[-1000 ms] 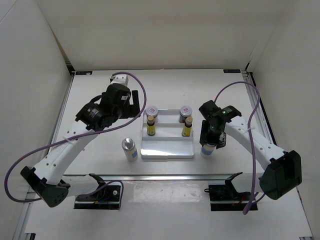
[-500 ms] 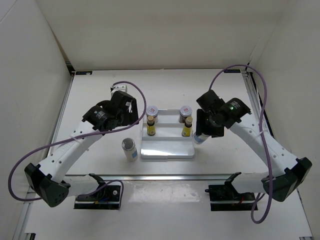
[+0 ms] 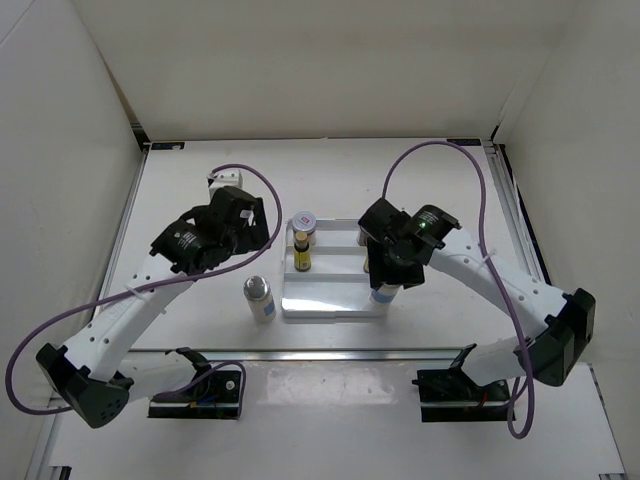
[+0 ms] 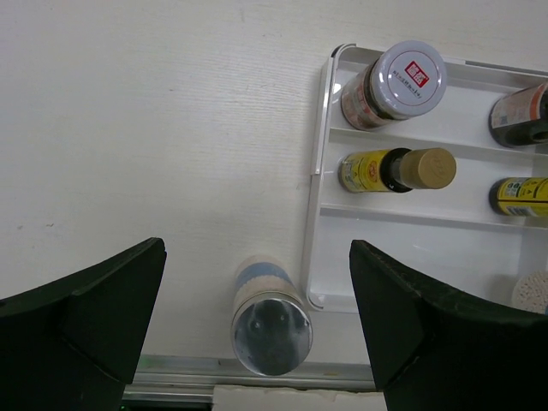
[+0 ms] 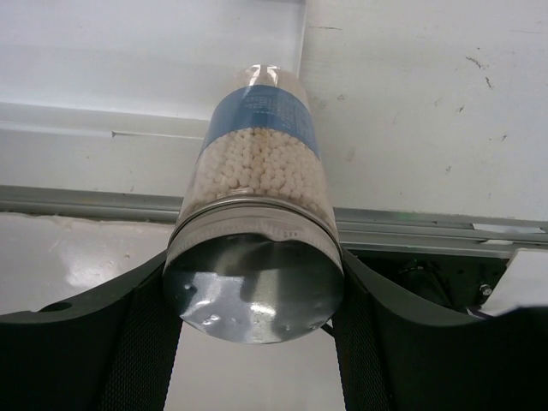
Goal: Organize the condiment bottles
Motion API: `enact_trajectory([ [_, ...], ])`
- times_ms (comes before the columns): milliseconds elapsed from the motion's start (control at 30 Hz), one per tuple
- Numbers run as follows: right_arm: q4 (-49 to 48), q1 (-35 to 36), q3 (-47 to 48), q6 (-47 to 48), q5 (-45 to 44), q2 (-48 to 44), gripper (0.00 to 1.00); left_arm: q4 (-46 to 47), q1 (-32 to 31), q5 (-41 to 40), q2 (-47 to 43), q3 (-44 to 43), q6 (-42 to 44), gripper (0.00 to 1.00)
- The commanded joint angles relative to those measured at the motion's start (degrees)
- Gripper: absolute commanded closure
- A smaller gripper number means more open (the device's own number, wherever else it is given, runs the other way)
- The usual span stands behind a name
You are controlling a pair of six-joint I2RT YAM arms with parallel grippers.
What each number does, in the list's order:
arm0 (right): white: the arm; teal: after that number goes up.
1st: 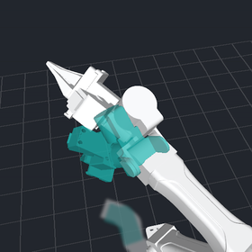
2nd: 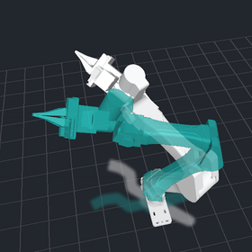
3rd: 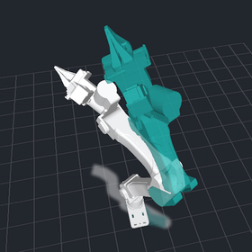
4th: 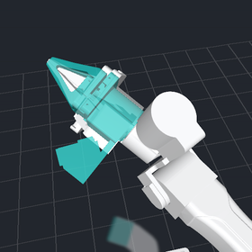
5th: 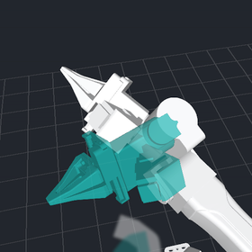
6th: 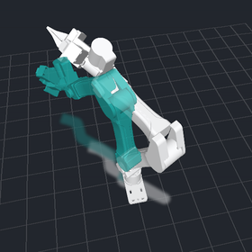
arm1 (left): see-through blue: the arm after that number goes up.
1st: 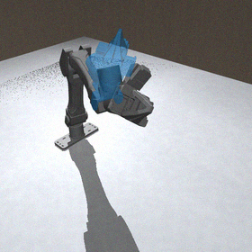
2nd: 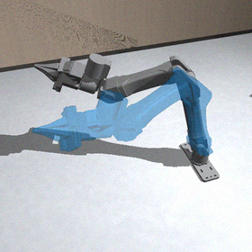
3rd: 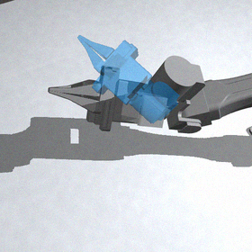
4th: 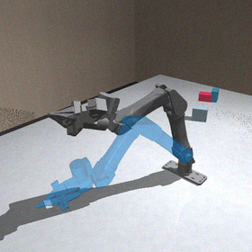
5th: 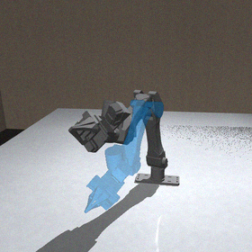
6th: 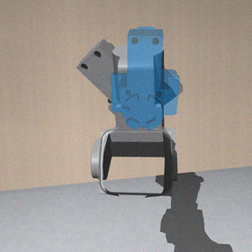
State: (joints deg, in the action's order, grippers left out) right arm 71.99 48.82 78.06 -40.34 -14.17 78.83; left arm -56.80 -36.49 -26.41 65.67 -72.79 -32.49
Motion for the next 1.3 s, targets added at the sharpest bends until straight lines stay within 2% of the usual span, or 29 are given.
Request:
enact_trajectory([
  [0, -5.0, 0.3, -0.6, -1.0, -0.7, -0.3, 1.00, -0.2, 0.3, 0.0, -1.9, 2.1, -1.2, 0.00],
  [367, -11.2, 0.9, -2.6, 0.9, 1.1, 6.2, 1.00, -0.2, 0.3, 0.0, -2.4, 6.6, -2.2, 0.00],
  [433, -11.3, 0.9, -2.6, 0.9, 1.1, 7.8, 0.95, -0.2, 0.3, 0.5, -1.4, 7.9, -2.2, 0.00],
  [467, -11.3, 0.9, -2.6, 0.9, 1.1, 7.8, 0.89, -0.2, 0.3, 0.5, -0.6, 7.9, -2.2, 0.00],
  [533, -11.3, 0.9, -2.6, 0.9, 1.6, 8.4, 0.85, -0.2, 0.3, 1.1, -0.6, 9.2, -2.2, 0.00],
  [633, -11.3, 0.9, -2.6, 0.9, 1.6, 9.0, 0.62, -0.2, -0.2, 1.1, -0.6, 10.4, -2.7, 0.00],
  [667, -11.3, 0.9, -2.6, 0.9, 1.6, 9.0, 0.47, -0.2, -0.2, 1.1, -0.6, 10.4, -2.8, 0.00],
  [833, -10.2, 0.9, -1.2, 0.9, 0.6, 7.2, 0.23, 0.5, -0.2, 1.6, -1.8, 11.4, -3.3, 0.00],
  [900, -9.6, 0.9, 0.2, 0.9, -0.2, 5.6, 0.04, 0.5, -0.8, 2.2, -2.4, 11.4, -3.3, 0.00],
  [933, -9.6, 0.9, 0.2, 1.4, -0.9, 4.9, 0.00, 0.5, -0.8, 2.2, -2.4, 11.4, -3.3, 0.00],
  [1067, -12.4, 1.5, 1.4, 3.6, -2.8, 0.5, 0.00, 0.5, -1.3, 3.2, -2.9, 11.4, -3.3, 0.00],
  [1267, -12.4, 1.5, 2.6, 5.4, -3.4, 0.4, 0.00, 0.5, -1.3, 5.8, -2.4, 12.7, -3.3, 0.00],
])
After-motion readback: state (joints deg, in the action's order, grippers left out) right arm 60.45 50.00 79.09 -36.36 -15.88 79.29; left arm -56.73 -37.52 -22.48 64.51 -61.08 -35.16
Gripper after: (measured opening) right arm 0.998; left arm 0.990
